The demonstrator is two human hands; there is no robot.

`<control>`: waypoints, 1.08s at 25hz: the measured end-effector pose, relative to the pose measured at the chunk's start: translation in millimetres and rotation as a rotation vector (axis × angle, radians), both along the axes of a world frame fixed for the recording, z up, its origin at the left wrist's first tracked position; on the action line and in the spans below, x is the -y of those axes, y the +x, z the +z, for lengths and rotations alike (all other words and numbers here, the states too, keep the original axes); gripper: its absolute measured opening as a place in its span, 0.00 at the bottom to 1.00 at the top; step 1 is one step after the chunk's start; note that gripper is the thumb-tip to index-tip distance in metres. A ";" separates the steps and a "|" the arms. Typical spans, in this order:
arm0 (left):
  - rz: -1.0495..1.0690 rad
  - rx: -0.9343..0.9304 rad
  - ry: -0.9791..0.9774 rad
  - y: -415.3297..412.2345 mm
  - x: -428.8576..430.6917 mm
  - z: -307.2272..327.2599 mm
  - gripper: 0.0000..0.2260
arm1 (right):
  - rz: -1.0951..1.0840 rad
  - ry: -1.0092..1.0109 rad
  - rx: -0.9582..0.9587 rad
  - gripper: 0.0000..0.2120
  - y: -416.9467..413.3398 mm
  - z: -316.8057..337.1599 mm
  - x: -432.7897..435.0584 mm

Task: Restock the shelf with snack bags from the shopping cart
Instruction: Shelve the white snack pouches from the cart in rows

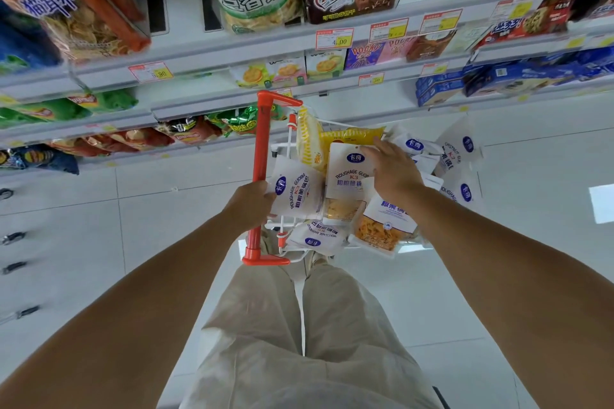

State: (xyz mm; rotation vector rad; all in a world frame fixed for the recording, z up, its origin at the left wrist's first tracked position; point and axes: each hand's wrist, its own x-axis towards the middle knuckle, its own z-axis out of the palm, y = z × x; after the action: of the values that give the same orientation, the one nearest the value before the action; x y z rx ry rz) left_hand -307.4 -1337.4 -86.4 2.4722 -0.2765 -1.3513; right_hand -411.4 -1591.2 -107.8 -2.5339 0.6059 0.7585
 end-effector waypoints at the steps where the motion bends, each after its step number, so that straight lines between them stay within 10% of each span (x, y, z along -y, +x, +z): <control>1: 0.004 0.002 -0.009 -1.2 -0.5 0.6 0.09 | 0.015 0.001 -0.011 0.30 1.4 0.1 -0.1; 6: 0.032 -0.062 -0.039 -6.2 1.4 4.1 0.09 | -0.256 -0.043 0.298 0.20 -9.8 8.5 -8.5; 13: 0.177 -0.056 -0.213 12.8 36.4 32.3 0.13 | -0.232 -0.209 -0.176 0.18 -45.5 27.6 23.3; 27: -0.027 0.377 -0.336 -14.1 39.4 34.9 0.12 | -0.380 0.109 -0.021 0.11 -31.1 54.7 39.4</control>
State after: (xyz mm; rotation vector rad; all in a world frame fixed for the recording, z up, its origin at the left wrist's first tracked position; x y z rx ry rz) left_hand -321.5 -1376.8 -51.6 2.4168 -0.5716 -0.7601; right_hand -442.5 -1630.6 -53.0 -2.2200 0.9884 0.6590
